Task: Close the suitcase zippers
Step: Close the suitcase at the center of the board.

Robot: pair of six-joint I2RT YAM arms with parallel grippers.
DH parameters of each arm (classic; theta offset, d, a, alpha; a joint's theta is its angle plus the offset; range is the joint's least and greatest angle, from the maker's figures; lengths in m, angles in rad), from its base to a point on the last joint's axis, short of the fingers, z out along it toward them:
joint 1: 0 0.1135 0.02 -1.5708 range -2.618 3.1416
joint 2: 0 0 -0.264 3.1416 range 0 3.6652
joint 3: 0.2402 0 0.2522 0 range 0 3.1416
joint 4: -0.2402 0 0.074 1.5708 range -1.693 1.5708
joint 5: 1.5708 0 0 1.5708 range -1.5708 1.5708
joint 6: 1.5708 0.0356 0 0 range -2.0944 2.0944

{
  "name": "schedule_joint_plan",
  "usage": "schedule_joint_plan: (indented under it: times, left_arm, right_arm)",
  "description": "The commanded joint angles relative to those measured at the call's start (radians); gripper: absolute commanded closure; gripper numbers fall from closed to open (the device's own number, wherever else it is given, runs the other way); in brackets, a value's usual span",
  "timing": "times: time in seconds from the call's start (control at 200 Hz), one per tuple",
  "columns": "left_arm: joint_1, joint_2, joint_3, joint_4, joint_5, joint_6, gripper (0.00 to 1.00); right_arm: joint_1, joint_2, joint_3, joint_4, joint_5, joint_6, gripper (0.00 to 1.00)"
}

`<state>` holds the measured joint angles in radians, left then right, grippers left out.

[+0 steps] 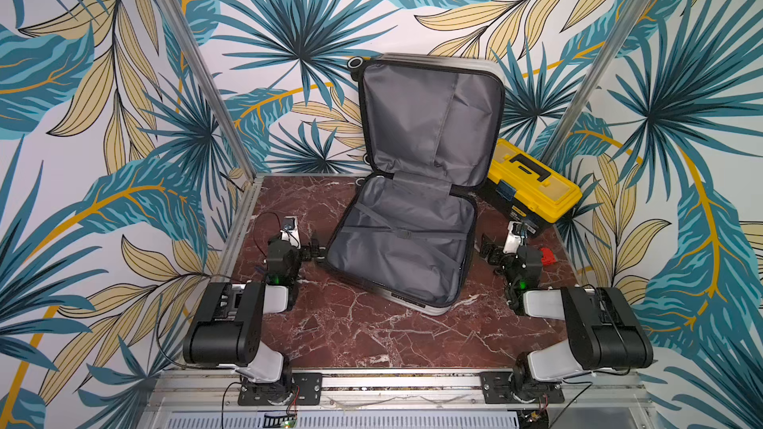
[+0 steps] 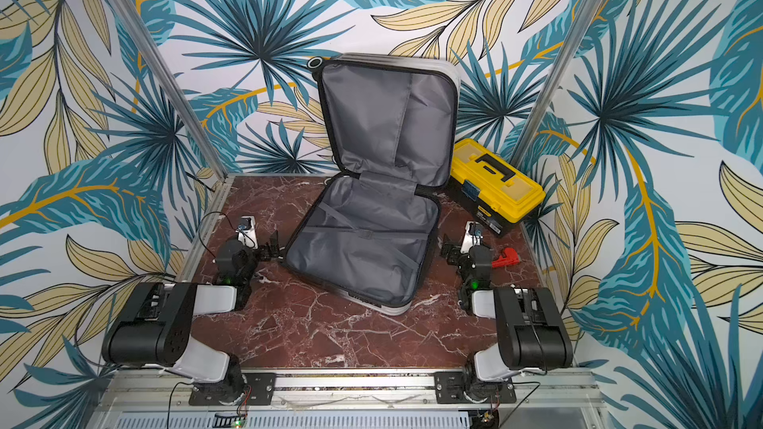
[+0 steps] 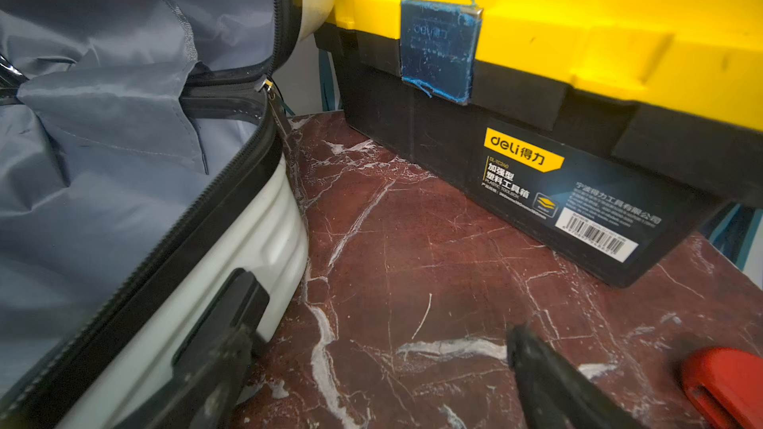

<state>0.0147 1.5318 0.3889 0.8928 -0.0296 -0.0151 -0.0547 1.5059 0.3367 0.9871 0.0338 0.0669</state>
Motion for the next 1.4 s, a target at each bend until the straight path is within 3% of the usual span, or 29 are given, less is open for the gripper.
schedule_joint_plan:
  times: [0.0, 0.751, 0.891, 1.011, 1.166, 1.397]
  left_arm:
    - [0.005, 0.009, 0.001, 0.002, 0.000, 0.004, 0.01]
    - [0.005, -0.022, 0.004, -0.005, -0.016, 0.009, 0.01]
    - [0.004, -0.138, 0.009, -0.109, -0.059, -0.005, 0.01]
    - [0.004, -0.314, 0.020, -0.247, -0.105, -0.038, 0.01]
    - [0.004, -0.511, 0.161, -0.613, -0.095, -0.121, 0.01]
    - [0.000, -0.623, 0.304, -1.006, -0.093, -0.342, 0.01]
  right_arm:
    - [0.001, 0.009, 0.018, -0.010, -0.026, -0.017, 0.01]
    - [0.002, 0.008, 0.010, 0.003, -0.039, -0.020, 0.00]
    - [0.001, -0.028, -0.016, 0.025, -0.024, -0.013, 0.01]
    - [0.001, -0.187, -0.039, -0.068, 0.000, -0.009, 0.00]
    - [0.001, -0.409, 0.064, -0.437, -0.080, -0.008, 0.00]
    - [0.001, -0.495, 0.293, -0.803, -0.168, -0.022, 0.01]
